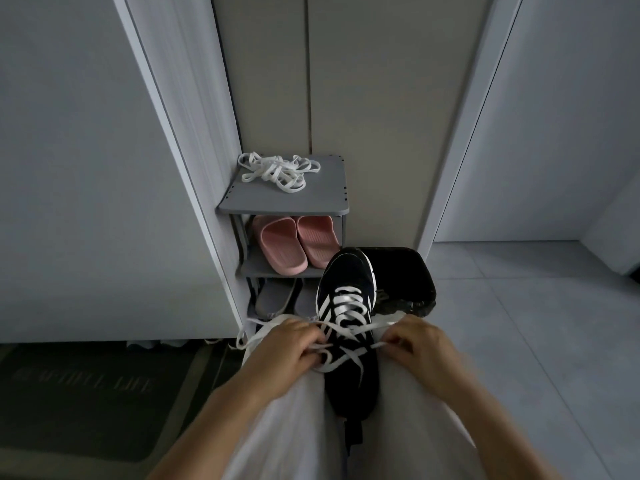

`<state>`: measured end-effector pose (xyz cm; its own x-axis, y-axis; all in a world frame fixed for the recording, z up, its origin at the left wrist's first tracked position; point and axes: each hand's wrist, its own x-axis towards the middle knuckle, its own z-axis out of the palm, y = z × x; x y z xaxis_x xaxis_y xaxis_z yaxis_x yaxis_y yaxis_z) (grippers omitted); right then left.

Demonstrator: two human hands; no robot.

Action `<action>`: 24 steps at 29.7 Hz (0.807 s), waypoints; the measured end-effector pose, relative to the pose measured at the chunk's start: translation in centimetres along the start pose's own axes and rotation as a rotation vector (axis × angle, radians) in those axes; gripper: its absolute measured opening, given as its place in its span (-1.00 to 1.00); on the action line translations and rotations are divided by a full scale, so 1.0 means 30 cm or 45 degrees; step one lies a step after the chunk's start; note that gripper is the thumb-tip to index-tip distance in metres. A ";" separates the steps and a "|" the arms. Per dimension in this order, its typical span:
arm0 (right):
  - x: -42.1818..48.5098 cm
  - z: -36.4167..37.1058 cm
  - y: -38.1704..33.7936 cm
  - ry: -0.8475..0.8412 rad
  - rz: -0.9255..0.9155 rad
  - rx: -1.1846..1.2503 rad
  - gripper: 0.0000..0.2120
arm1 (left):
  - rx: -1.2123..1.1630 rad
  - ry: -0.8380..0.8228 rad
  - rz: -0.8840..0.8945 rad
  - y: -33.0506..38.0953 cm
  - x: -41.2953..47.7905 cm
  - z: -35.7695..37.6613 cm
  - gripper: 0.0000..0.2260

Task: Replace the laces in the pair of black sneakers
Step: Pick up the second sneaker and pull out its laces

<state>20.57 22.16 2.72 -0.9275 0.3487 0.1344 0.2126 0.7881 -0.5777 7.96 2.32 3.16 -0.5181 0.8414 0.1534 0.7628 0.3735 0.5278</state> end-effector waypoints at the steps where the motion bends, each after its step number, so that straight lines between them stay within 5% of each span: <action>1: 0.005 -0.019 0.018 0.034 0.077 0.110 -0.96 | -0.048 -0.005 -0.008 -0.009 -0.003 -0.023 -0.91; 5: 0.021 -0.120 0.120 0.422 0.463 0.621 -0.76 | -0.361 0.311 -0.375 -0.080 -0.020 -0.166 -0.87; 8: 0.028 -0.140 0.176 0.551 0.560 0.756 -0.74 | -0.302 0.538 -0.501 -0.149 -0.045 -0.236 -0.88; 10: 0.034 -0.143 0.189 0.595 0.572 0.793 -0.76 | -0.144 0.410 -0.535 -0.175 -0.049 -0.240 -0.91; 13: 0.048 -0.171 0.218 0.948 0.669 1.105 -0.79 | 0.073 0.274 -0.556 -0.174 -0.049 -0.196 -0.83; 17: 0.065 -0.191 0.221 1.203 0.666 1.289 -0.81 | -0.128 0.336 -0.216 -0.045 -0.024 -0.109 -0.74; 20: 0.084 -0.169 0.190 0.896 0.572 1.144 -0.80 | -0.055 0.176 -0.049 0.034 0.016 -0.028 -0.68; 23: 0.080 -0.103 0.131 0.156 0.363 0.533 -0.91 | -0.056 0.150 -0.048 0.069 0.039 0.001 -0.80; 24: 0.073 -0.070 0.119 0.094 0.242 0.277 -0.79 | -0.094 0.135 -0.038 0.077 0.037 0.003 -0.84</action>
<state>19.93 26.80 2.65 -0.8509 0.5218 0.0609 0.3021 0.5808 -0.7560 9.18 4.15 4.46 -0.5812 0.7829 0.2219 0.7178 0.3649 0.5929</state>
